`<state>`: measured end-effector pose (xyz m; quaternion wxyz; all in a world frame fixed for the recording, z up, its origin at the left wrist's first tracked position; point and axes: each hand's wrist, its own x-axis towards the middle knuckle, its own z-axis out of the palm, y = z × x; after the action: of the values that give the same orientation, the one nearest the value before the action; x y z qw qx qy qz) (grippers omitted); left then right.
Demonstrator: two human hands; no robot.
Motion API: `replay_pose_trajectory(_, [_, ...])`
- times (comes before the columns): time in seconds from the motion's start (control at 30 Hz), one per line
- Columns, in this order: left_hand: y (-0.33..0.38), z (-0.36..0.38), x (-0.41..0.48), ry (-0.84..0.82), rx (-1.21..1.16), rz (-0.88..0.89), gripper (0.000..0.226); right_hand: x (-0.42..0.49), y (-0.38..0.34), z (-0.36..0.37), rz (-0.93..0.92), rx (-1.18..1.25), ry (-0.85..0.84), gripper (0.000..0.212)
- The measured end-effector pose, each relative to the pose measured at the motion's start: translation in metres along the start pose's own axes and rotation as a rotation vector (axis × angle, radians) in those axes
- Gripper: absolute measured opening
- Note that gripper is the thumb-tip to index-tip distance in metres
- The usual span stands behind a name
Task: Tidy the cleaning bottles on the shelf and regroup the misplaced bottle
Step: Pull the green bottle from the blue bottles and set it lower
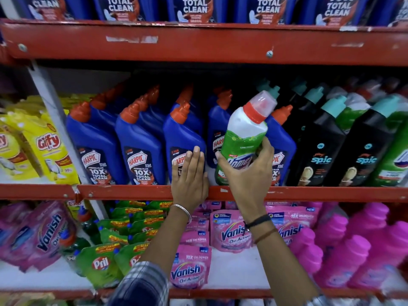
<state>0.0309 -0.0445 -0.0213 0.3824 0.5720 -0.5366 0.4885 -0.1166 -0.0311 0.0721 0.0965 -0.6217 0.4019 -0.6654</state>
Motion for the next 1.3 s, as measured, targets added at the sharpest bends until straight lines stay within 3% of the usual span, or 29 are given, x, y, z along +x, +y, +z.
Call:
replay_pose_trajectory(0.17, [0.002, -0.003, 0.001, -0.008, 0.018, -0.003, 0.067, -0.005, -0.011, -0.041, -0.02, -0.038, 0.071, 0.091])
replay_pose_trajectory(0.37, [0.001, -0.001, 0.003, -0.015, 0.042, -0.004, 0.066, -0.039, 0.019, -0.069, 0.132, 0.018, -0.056, 0.093])
replay_pose_trajectory(0.9, [0.001, 0.002, 0.001, -0.006, 0.075, -0.009, 0.059, -0.156, 0.15, -0.064, 0.591, -0.229, -0.454, 0.078])
replay_pose_trajectory(1.3, [0.0, 0.007, -0.004, 0.016, 0.093, -0.016, 0.053, -0.179, 0.178, -0.059, 0.665, -0.268, -0.501, 0.083])
